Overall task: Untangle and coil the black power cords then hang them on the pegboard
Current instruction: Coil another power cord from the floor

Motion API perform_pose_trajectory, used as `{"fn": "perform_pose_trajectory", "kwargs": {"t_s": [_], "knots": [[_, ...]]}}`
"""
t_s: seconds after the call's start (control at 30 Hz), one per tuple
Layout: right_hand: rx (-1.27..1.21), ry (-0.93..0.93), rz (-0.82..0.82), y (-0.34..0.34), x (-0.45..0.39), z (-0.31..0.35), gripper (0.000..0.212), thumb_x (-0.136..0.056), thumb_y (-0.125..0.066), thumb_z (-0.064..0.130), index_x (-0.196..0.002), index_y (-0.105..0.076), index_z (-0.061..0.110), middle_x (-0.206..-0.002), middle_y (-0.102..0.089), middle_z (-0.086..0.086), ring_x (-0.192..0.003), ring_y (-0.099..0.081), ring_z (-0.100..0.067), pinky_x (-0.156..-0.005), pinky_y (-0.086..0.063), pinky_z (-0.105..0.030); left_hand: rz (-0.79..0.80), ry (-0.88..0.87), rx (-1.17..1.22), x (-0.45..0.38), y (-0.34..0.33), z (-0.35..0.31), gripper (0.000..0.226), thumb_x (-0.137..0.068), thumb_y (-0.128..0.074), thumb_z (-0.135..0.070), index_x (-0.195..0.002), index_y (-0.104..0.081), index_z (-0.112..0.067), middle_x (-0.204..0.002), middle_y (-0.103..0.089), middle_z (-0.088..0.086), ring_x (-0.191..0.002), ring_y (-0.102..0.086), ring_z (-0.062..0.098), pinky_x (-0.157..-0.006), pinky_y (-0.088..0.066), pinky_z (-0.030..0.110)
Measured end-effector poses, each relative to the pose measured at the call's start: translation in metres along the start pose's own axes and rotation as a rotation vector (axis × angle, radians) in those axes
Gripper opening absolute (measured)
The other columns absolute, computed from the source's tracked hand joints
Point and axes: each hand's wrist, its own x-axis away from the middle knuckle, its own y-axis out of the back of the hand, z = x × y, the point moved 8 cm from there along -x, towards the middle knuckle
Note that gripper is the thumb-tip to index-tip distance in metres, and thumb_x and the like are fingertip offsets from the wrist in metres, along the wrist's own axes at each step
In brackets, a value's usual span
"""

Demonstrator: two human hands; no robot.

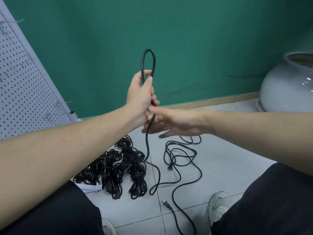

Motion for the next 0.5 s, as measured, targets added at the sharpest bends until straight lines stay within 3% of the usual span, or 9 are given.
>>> {"fn": "perform_pose_trajectory", "kwargs": {"t_s": [0.07,0.13,0.2,0.27,0.33,0.4,0.5], "knots": [[-0.021,0.03,0.008,-0.009,-0.002,0.004,0.035,-0.102,-0.05,0.04,-0.108,-0.066,0.01,-0.11,-0.076,-0.008,-0.109,-0.068,-0.014,-0.113,-0.042,-0.04,-0.064,-0.019,-0.076,-0.005,0.01,-0.004,0.019,-0.106,-0.047,-0.018,-0.103,-0.057,-0.034,-0.067,-0.047,-0.004,-0.045,-0.032,0.009,-0.042,-0.032,0.021],[-0.106,0.037,-0.017,-0.009,-0.004,0.009,0.023,-0.104,-0.049,0.026,-0.086,-0.054,0.014,-0.066,-0.063,-0.002,-0.069,-0.065,-0.018,-0.082,-0.058,-0.032,-0.108,-0.074,-0.221,-0.011,0.02,-0.009,0.019,-0.106,-0.047,-0.018,-0.098,-0.055,-0.033,-0.072,-0.054,-0.004,-0.041,-0.032,0.009,-0.042,-0.033,0.021],[-0.021,0.022,-0.063,-0.004,-0.003,0.009,0.027,-0.104,-0.05,0.029,-0.081,-0.041,0.02,-0.055,-0.039,0.005,-0.046,-0.037,-0.011,-0.048,-0.041,-0.022,-0.114,-0.126,-0.418,-0.016,0.028,-0.012,0.019,-0.104,-0.048,-0.018,-0.094,-0.055,-0.032,-0.071,-0.059,-0.005,-0.039,-0.033,0.01,-0.044,-0.034,0.022],[0.334,0.001,-0.129,0.011,0.002,0.003,0.025,-0.102,-0.056,0.037,-0.085,-0.046,0.021,-0.062,-0.045,0.004,-0.044,-0.032,-0.01,-0.043,-0.029,-0.021,-0.102,-0.155,-0.615,-0.021,0.038,-0.013,0.019,-0.103,-0.049,-0.018,-0.093,-0.058,-0.032,-0.07,-0.062,-0.007,-0.041,-0.035,0.009,-0.047,-0.035,0.024],[0.584,0.019,-0.172,0.026,0.009,-0.002,0.025,-0.1,-0.06,0.04,-0.087,-0.055,0.018,-0.067,-0.055,0.006,-0.048,-0.039,-0.01,-0.045,-0.031,-0.022,-0.065,-0.172,-0.789,-0.025,0.048,-0.011,0.016,-0.1,-0.052,-0.018,-0.096,-0.062,-0.03,-0.07,-0.061,-0.005,-0.043,-0.04,0.006,-0.046,-0.035,0.022],[0.561,0.053,-0.24,0.044,0.016,-0.002,0.022,-0.098,-0.063,0.038,-0.089,-0.063,0.019,-0.069,-0.056,0.007,-0.055,-0.041,-0.012,-0.046,-0.032,-0.022,0.025,-0.144,-0.889,-0.023,0.052,-0.003,0.007,-0.097,-0.06,-0.028,-0.096,-0.066,-0.025,-0.07,-0.059,-0.005,-0.05,-0.046,0.008,-0.047,-0.036,0.021],[0.431,0.161,-0.38,0.065,0.024,0.011,0.014,-0.096,-0.066,0.037,-0.091,-0.073,0.026,-0.069,-0.05,0.008,-0.055,-0.037,-0.013,-0.045,-0.03,-0.022,0.187,-0.022,-0.859,-0.013,0.044,0.015,0.037,-0.089,-0.069,-0.058,-0.094,-0.069,-0.022,-0.072,-0.057,-0.007,-0.043,-0.041,0.004,-0.051,-0.035,0.024]]}}
